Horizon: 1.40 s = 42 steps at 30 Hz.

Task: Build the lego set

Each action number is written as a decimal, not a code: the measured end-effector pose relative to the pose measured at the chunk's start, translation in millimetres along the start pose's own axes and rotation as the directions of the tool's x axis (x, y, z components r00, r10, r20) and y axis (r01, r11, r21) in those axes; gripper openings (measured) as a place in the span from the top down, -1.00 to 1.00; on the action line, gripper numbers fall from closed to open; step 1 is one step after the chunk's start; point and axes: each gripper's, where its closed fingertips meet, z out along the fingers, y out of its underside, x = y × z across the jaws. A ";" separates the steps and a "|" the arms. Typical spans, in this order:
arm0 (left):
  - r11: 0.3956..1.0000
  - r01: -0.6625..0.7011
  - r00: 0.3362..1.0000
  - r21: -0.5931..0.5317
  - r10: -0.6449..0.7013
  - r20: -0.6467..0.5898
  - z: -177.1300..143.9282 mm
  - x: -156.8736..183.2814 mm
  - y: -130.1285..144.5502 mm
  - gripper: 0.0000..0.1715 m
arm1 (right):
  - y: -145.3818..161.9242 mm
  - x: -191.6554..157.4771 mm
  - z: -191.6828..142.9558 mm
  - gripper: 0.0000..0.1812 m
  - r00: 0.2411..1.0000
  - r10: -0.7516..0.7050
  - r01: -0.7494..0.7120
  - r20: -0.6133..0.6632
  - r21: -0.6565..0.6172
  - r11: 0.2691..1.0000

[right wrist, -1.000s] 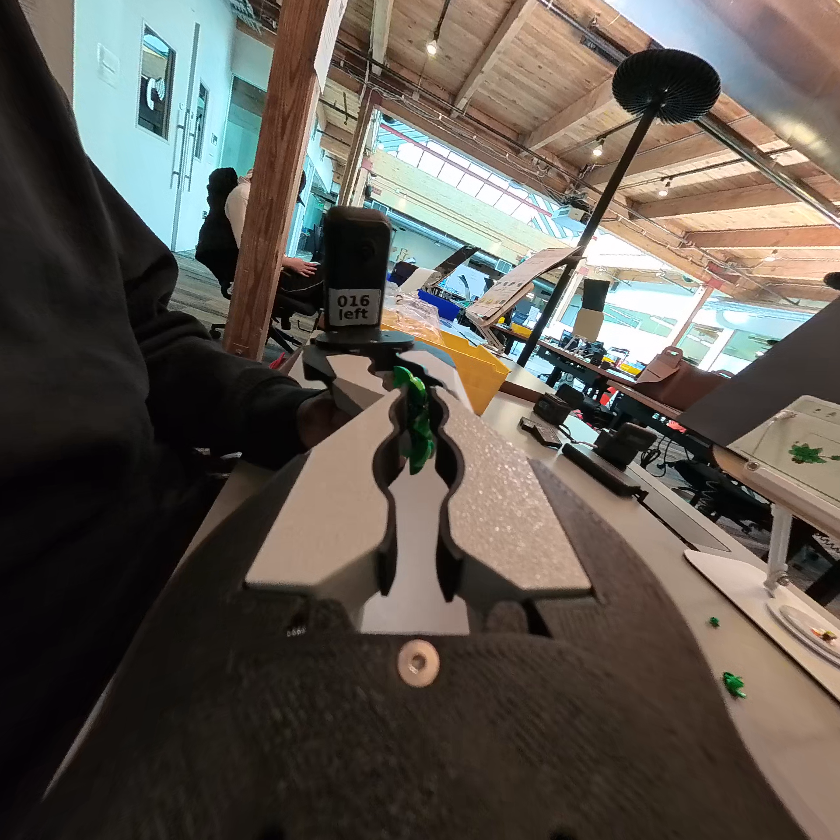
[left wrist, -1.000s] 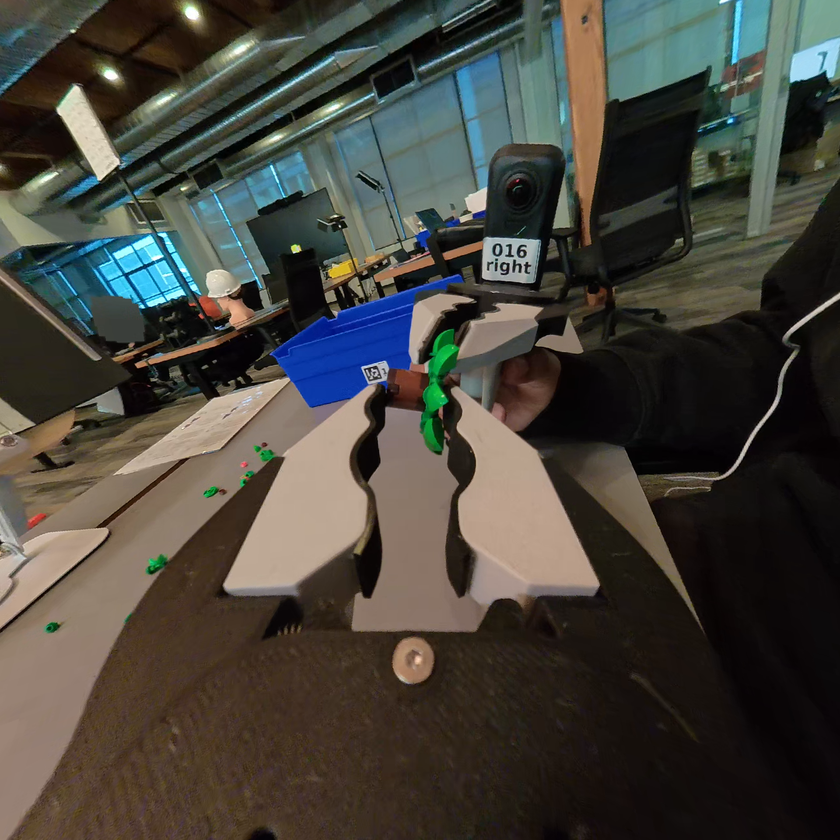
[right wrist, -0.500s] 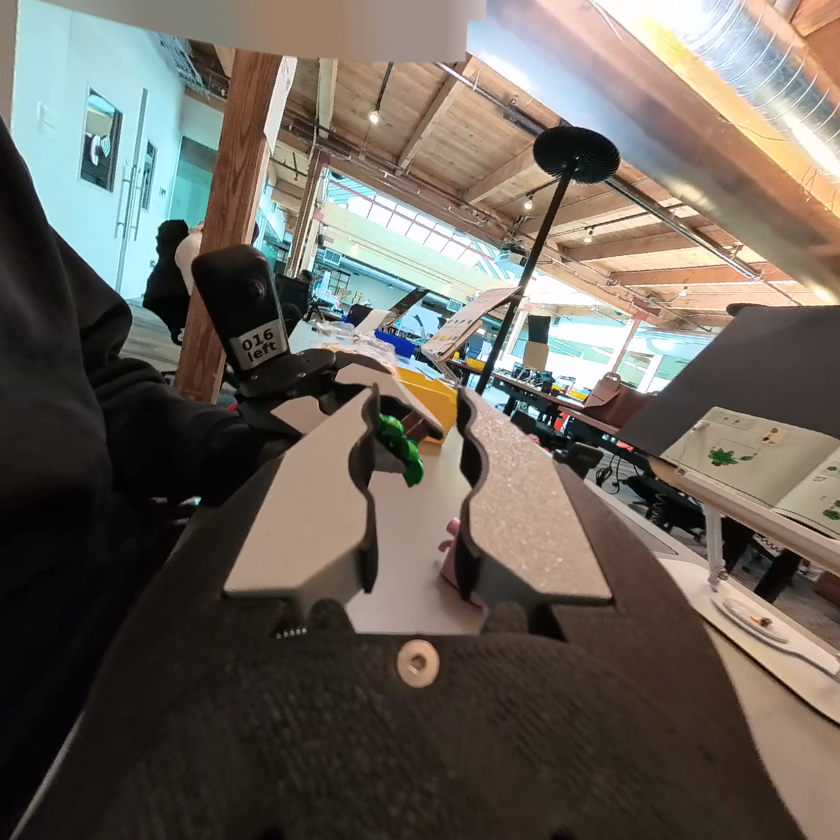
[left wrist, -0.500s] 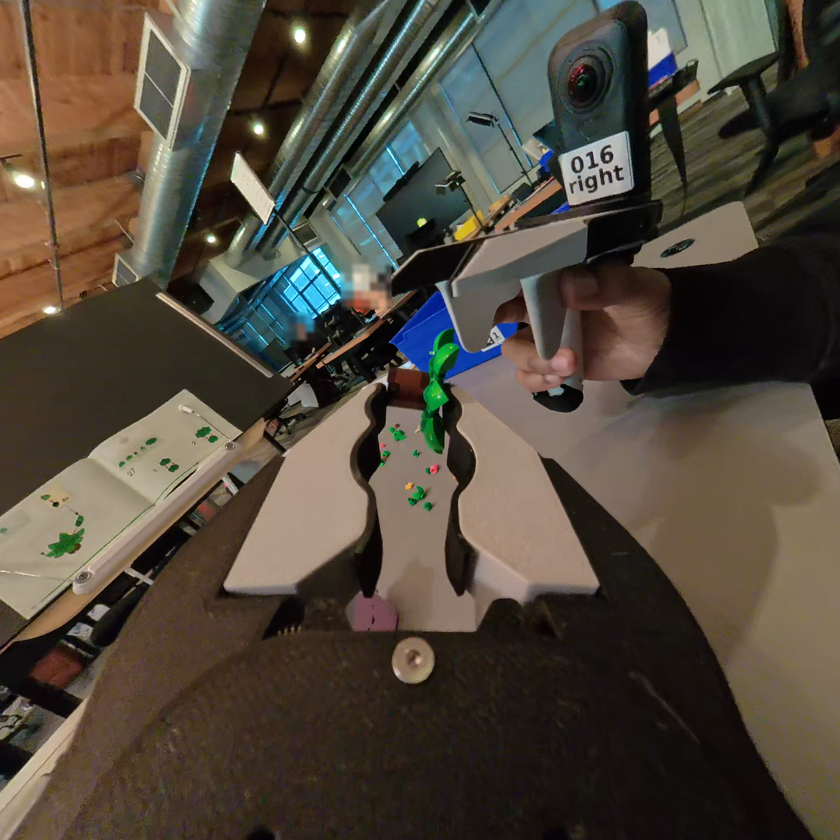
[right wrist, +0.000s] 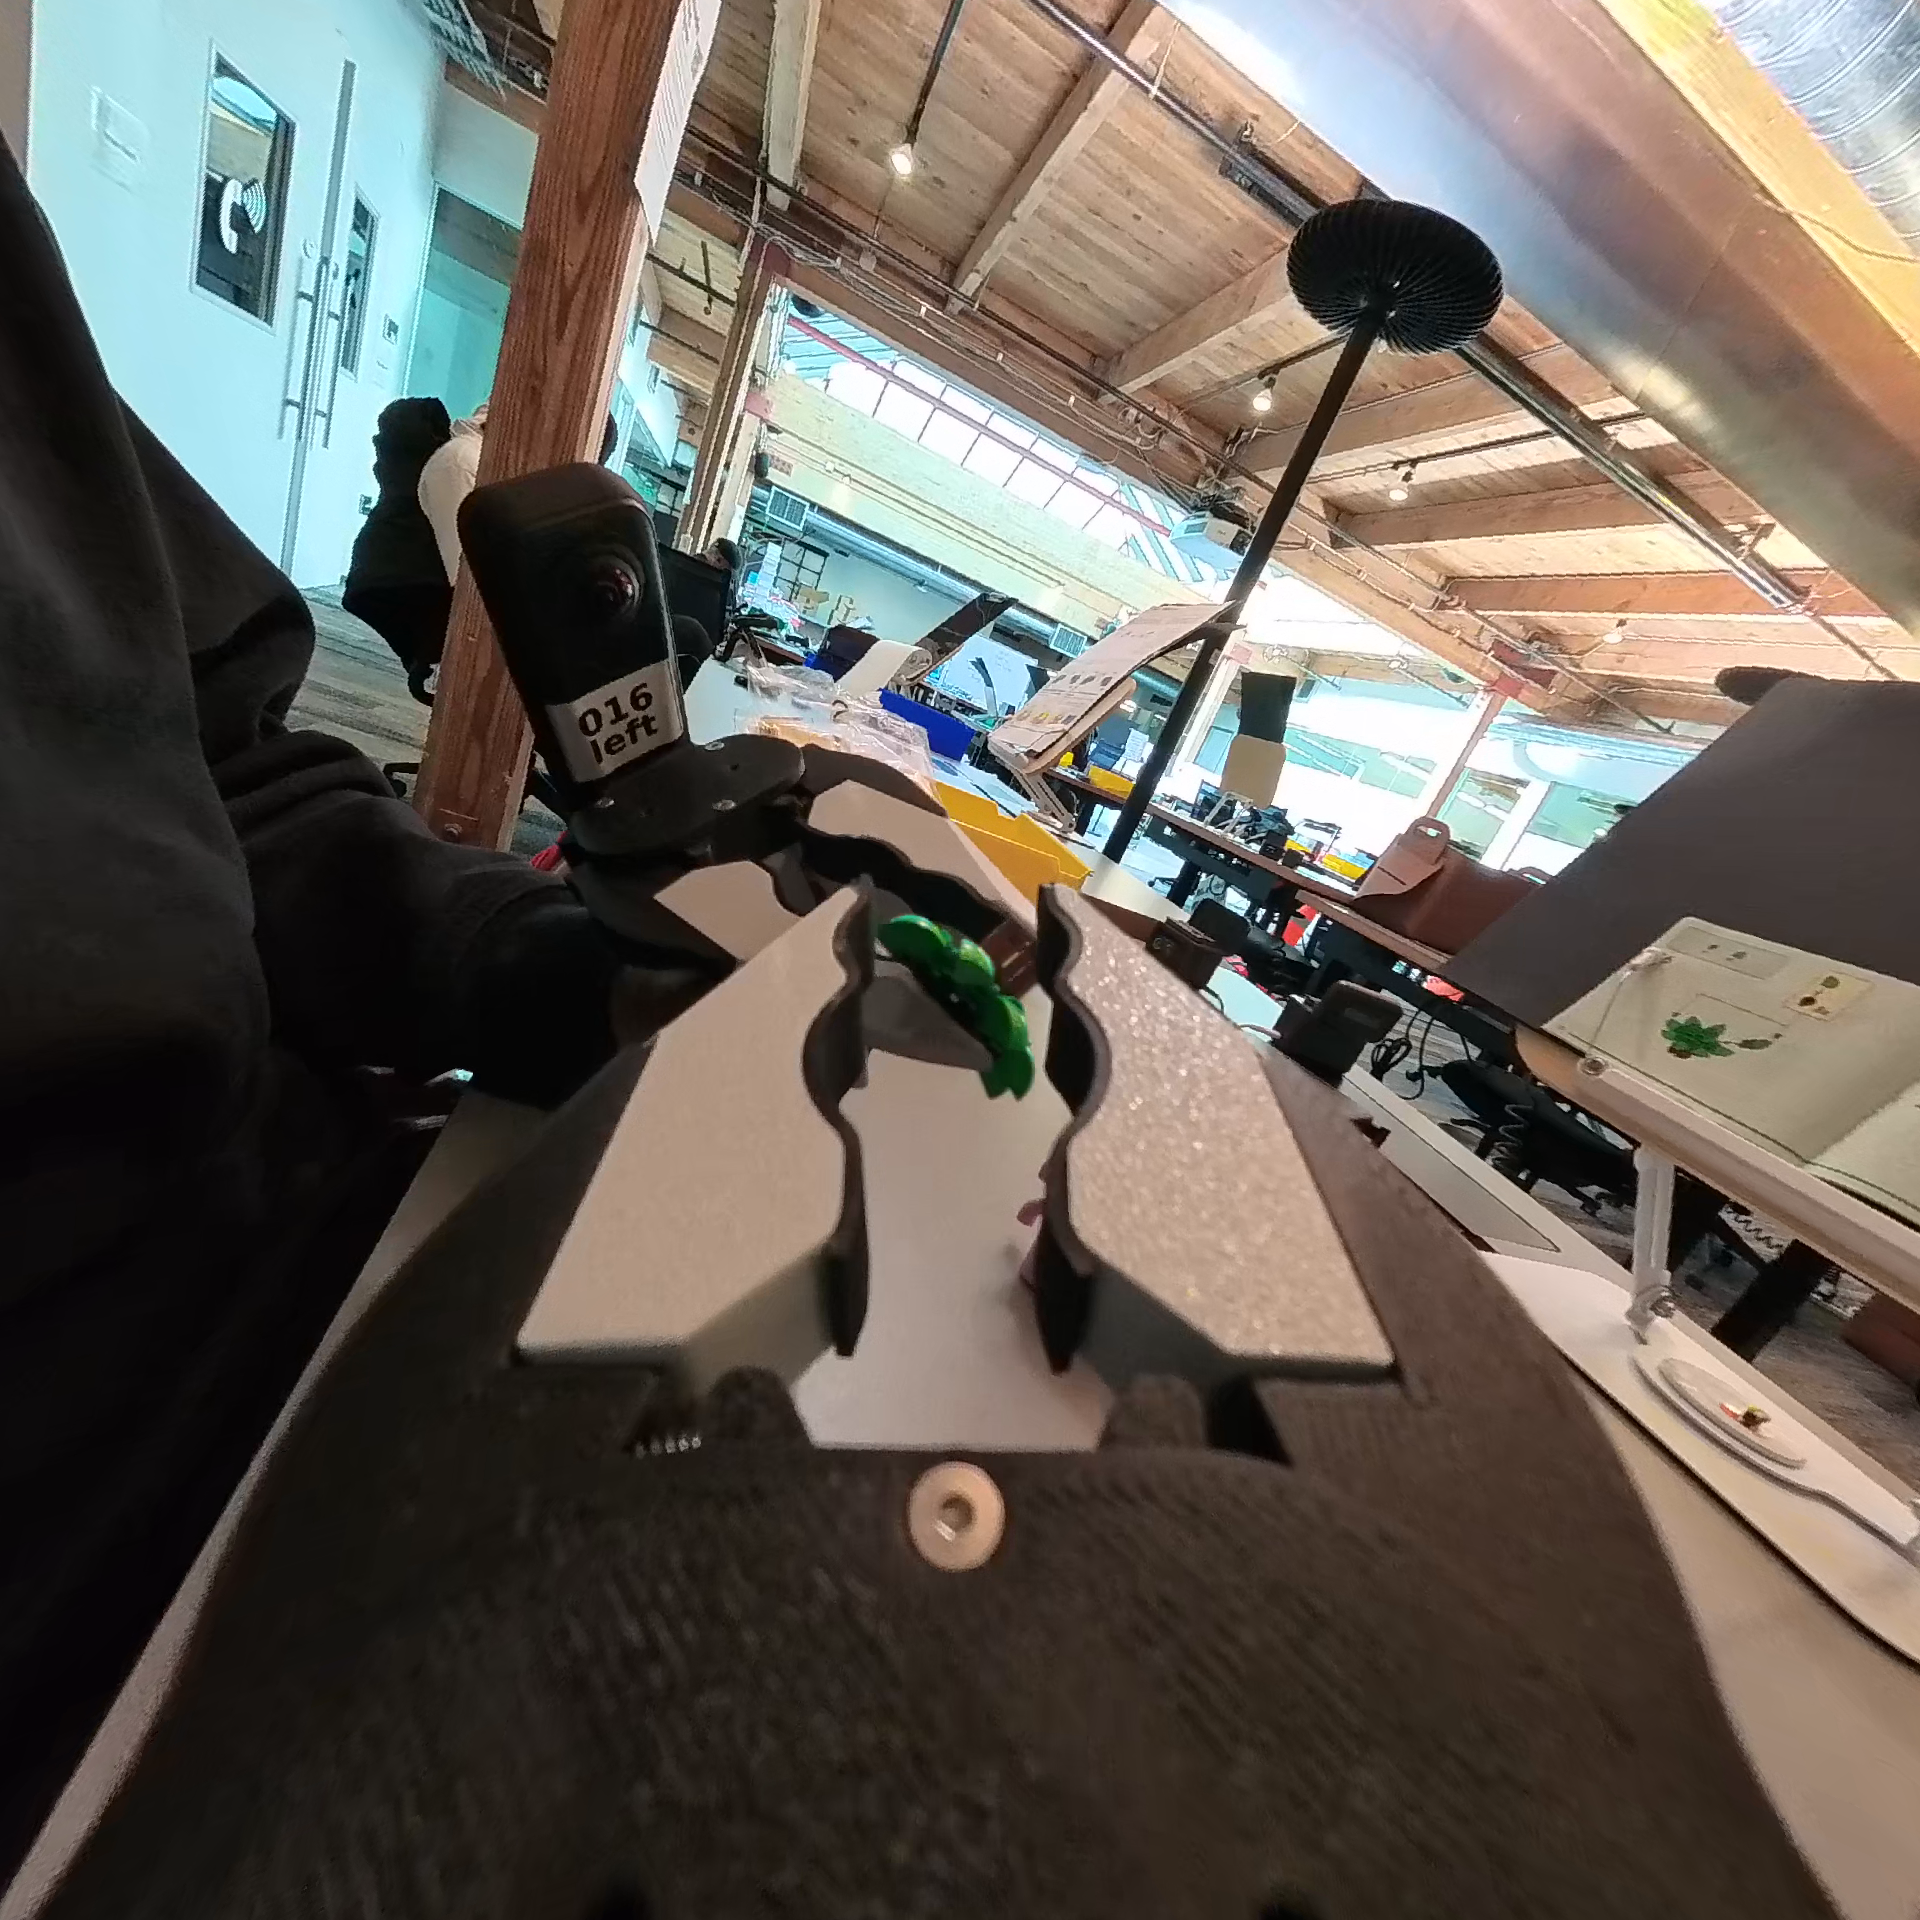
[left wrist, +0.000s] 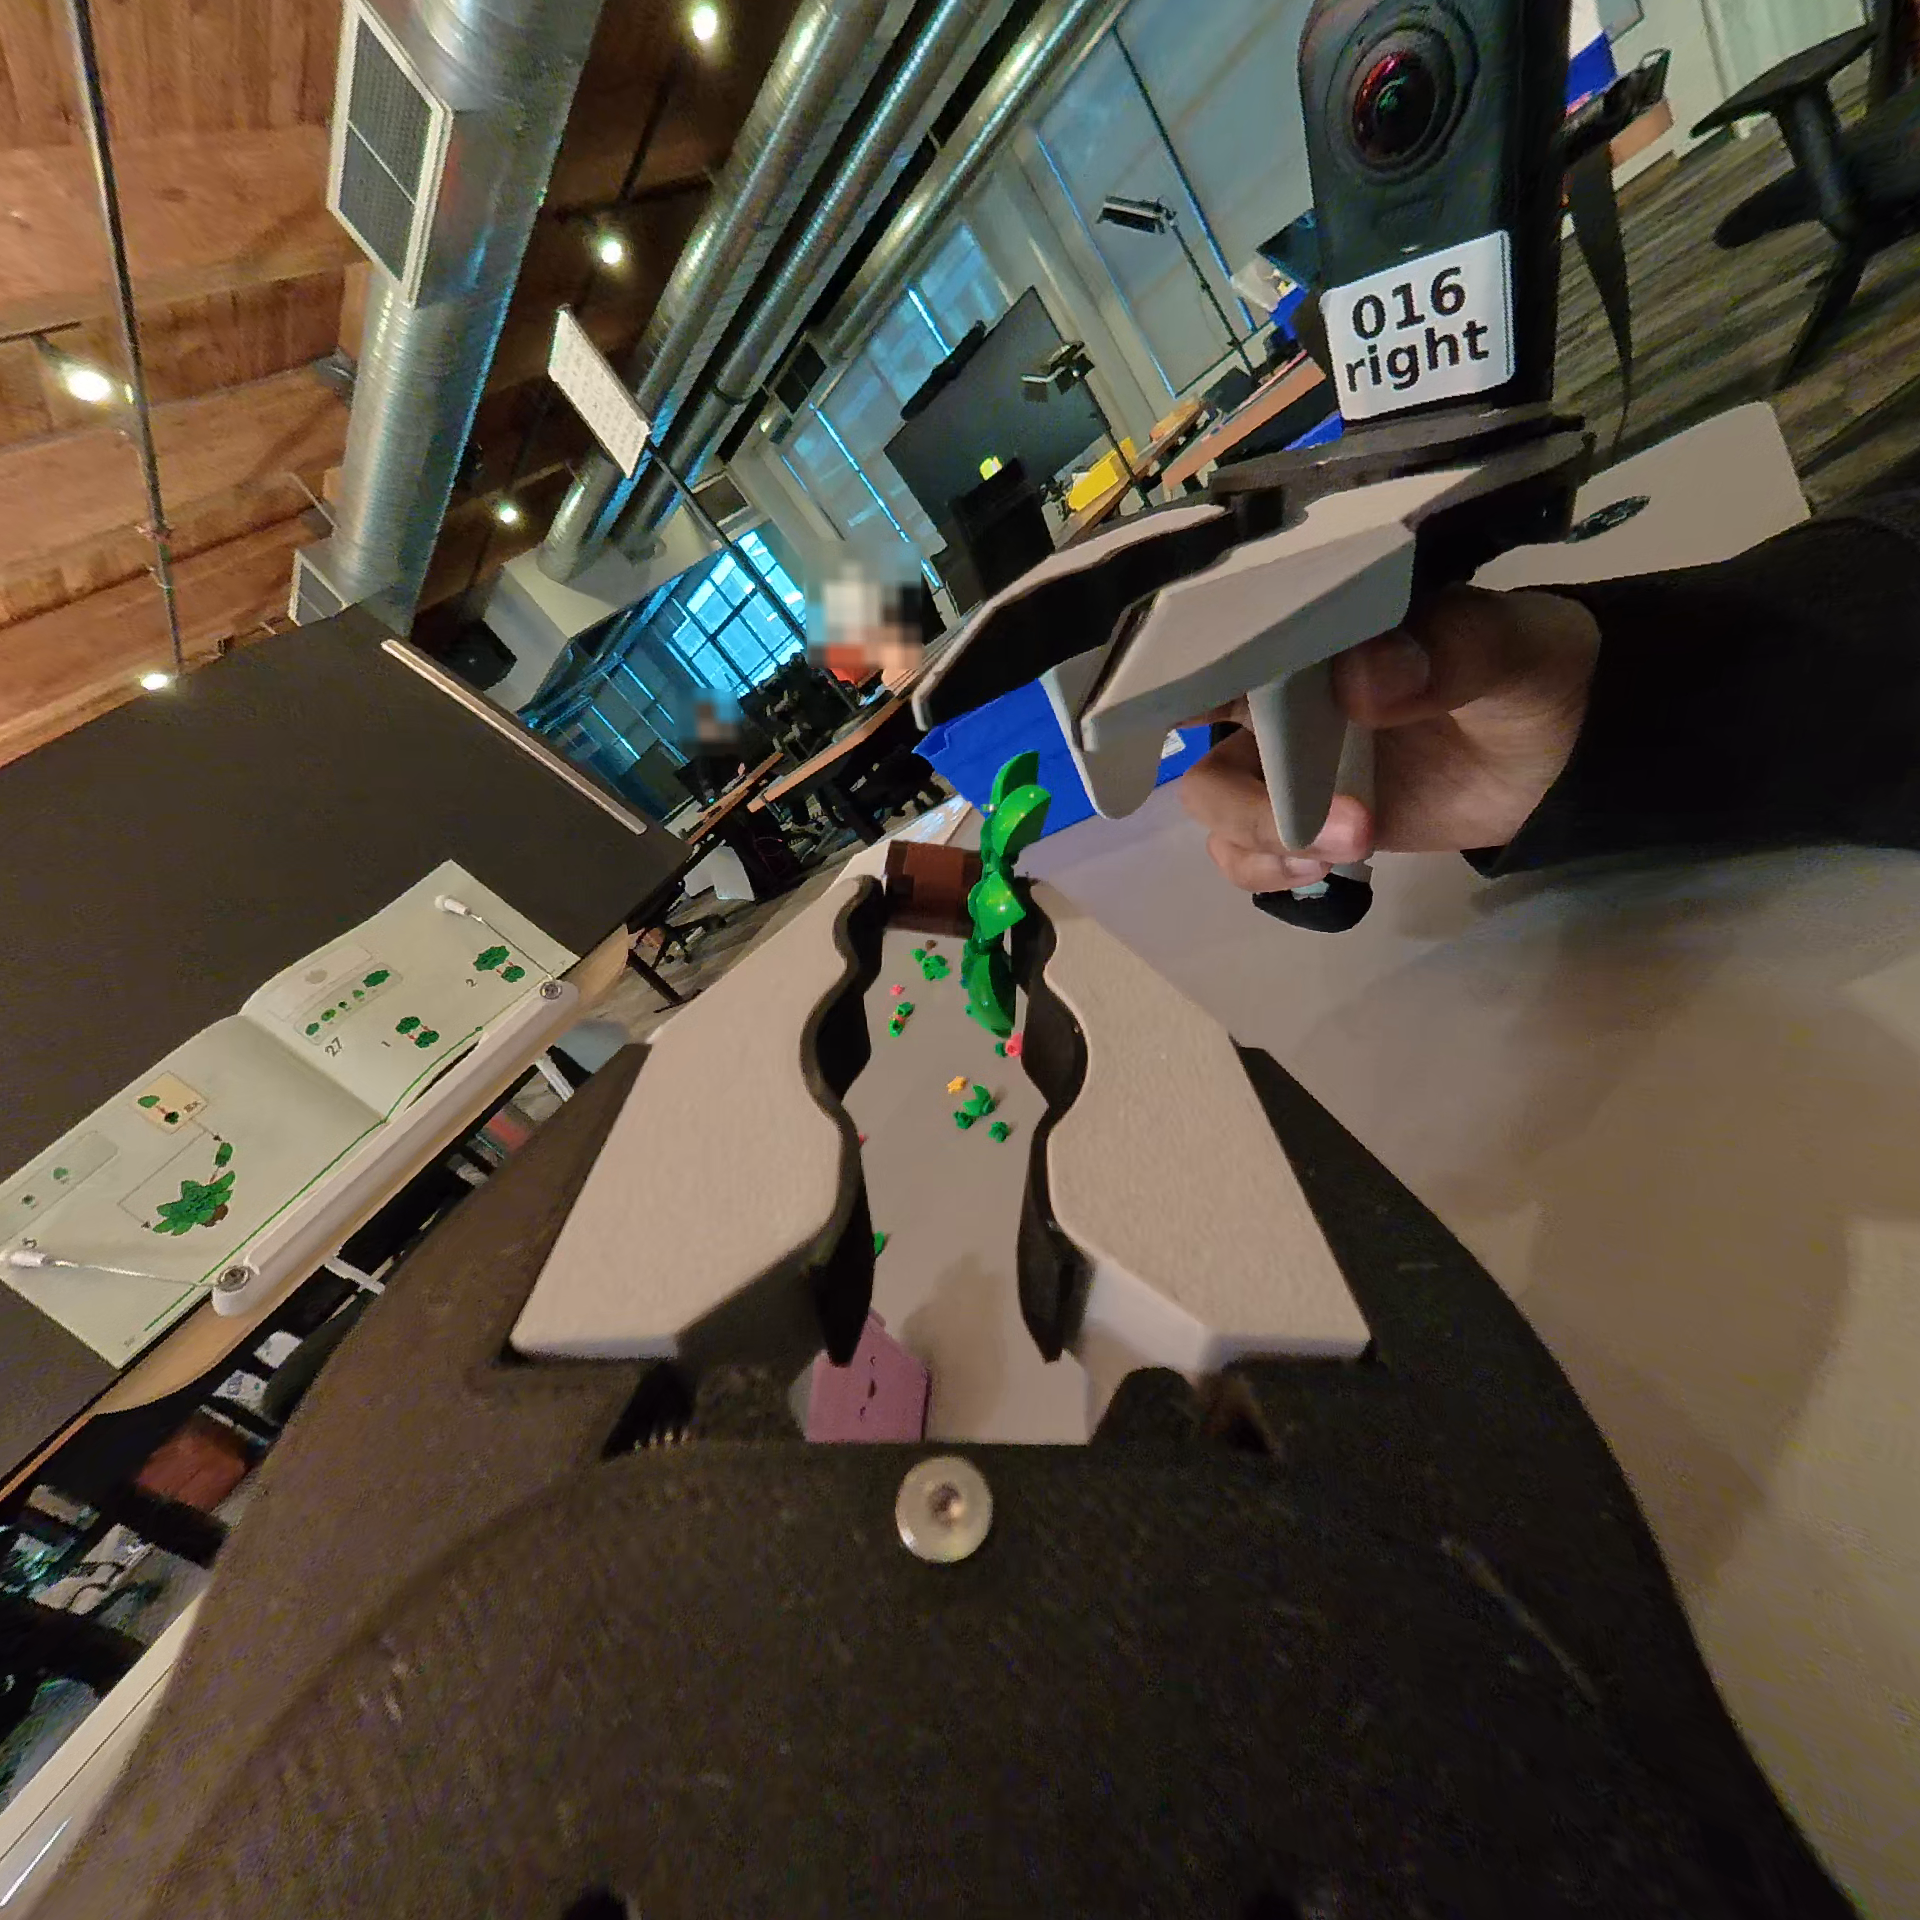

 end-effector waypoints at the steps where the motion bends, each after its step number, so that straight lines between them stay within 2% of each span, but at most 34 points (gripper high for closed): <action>1: 1.000 -0.001 1.000 -0.002 0.001 0.000 0.2 0.0 0.4 0.77 | 0.9 -0.6 0.5 0.68 1.000 -0.003 0.003 0.001 -0.005 1.000; 9: 1.000 -0.009 1.000 -0.002 0.009 0.006 -0.3 -0.5 -0.2 0.78 | 7.9 2.7 1.7 0.69 1.000 -0.019 0.018 -0.022 -0.043 0.999; 12: 0.995 -0.092 0.990 -0.028 0.095 0.102 -3.3 -10.7 -1.6 0.78 | 8.2 9.5 -0.8 0.68 0.999 0.006 -0.008 -0.048 -0.035 0.999; 15: 0.979 -0.193 0.969 -0.063 0.201 0.143 -1.9 -8.8 -2.9 0.78 | 3.0 12.8 -4.1 0.68 0.998 0.028 -0.028 -0.057 0.002 1.000; 17: 0.956 -0.277 0.942 -0.096 0.290 0.171 -1.7 -6.9 -4.2 0.78 | -3.5 14.1 -6.9 0.69 0.997 0.048 -0.045 -0.059 0.049 0.998; 21: 0.905 -0.399 0.887 -0.145 0.422 0.188 -1.4 -1.1 -4.0 0.79 | -29.8 31.6 -28.1 0.72 0.979 0.194 -0.173 -0.061 0.252 0.952; 25: 0.886 -0.437 0.869 -0.157 0.461 0.181 0.7 3.6 -2.8 0.78 | -35.8 41.7 -38.7 0.74 0.967 0.242 -0.208 -0.077 0.312 0.927; 30: 0.893 -0.420 0.879 -0.162 0.444 0.173 1.8 2.6 0.5 0.79 | -20.6 32.2 -24.2 0.73 0.976 0.211 -0.195 -0.060 0.209 0.958; 32: 0.896 -0.416 0.884 -0.156 0.439 0.162 2.2 3.8 1.1 0.79 | -12.7 28.7 -18.9 0.74 0.967 0.254 -0.245 -0.027 0.180 0.953; 34: 0.891 -0.426 0.884 -0.157 0.447 0.137 3.5 7.9 3.0 0.80 | 1.0 26.5 -12.9 0.72 0.923 0.383 -0.384 0.033 0.121 0.915; 37: 0.875 -0.454 0.876 -0.168 0.473 0.096 6.4 15.4 7.8 0.79 | 29.1 19.7 -4.7 0.68 0.813 0.576 -0.573 0.085 -0.054 0.818; 38: 0.870 -0.462 0.873 -0.173 0.480 0.085 7.1 17.2 9.6 0.79 | 34.9 16.3 -3.5 0.69 0.787 0.609 -0.601 0.095 -0.103 0.793; 42: 0.865 -0.466 0.873 -0.183 0.484 0.063 8.6 19.4 14.0 0.79 | 38.2 15.6 -5.7 0.74 0.749 0.653 -0.641 0.110 -0.127 0.757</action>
